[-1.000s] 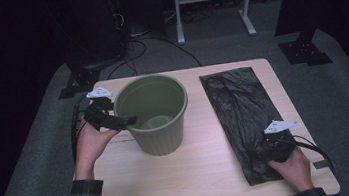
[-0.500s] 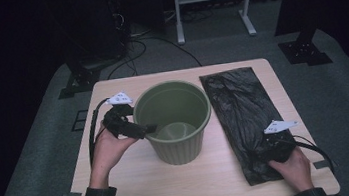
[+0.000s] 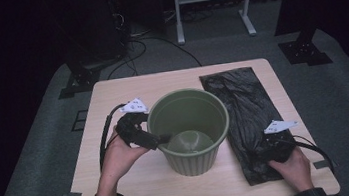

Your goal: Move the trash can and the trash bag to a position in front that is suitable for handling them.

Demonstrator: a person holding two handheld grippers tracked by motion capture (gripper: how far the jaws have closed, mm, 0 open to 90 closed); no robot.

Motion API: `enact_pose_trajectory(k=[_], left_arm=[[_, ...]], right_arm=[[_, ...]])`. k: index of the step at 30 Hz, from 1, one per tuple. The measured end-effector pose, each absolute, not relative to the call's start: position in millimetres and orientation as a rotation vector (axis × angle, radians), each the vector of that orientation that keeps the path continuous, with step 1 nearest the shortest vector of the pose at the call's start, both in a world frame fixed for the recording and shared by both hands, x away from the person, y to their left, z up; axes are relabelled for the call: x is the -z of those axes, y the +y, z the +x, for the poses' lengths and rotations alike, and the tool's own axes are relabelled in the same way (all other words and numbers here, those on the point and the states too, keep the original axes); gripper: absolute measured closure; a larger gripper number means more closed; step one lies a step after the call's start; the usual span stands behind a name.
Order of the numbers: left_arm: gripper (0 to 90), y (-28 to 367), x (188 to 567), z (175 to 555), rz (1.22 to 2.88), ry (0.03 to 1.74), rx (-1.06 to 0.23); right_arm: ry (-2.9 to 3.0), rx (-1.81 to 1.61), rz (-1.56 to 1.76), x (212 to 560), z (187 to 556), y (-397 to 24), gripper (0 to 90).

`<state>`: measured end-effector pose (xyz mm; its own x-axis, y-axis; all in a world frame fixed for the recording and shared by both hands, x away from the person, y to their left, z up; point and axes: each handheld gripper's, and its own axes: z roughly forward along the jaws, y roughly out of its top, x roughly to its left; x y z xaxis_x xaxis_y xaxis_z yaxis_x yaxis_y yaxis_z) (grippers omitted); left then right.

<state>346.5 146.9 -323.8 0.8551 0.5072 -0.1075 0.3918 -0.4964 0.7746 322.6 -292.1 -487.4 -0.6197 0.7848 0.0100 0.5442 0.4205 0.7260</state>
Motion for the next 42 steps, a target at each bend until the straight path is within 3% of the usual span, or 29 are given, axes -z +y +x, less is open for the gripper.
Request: enact_pose_trajectory(k=[25, 34, 42], left_arm=[[0.0, 150.8, 313.2, 335.2, 2.166, 0.634, -0.186], [0.0, 175.2, 290.8, 332.3, 2.084, 0.656, -0.251], [0.0, 205.0, 308.6, 316.3, 2.056, 0.72, -0.274]], right_arm=[[2.348, -1.017, 1.145, 487.4, 322.6, -292.1, 6.5], [2.349, -1.016, 1.144, 487.3, 322.5, -292.1, 6.5], [2.349, -1.016, 1.145, 487.3, 322.5, -292.0, 6.4]])
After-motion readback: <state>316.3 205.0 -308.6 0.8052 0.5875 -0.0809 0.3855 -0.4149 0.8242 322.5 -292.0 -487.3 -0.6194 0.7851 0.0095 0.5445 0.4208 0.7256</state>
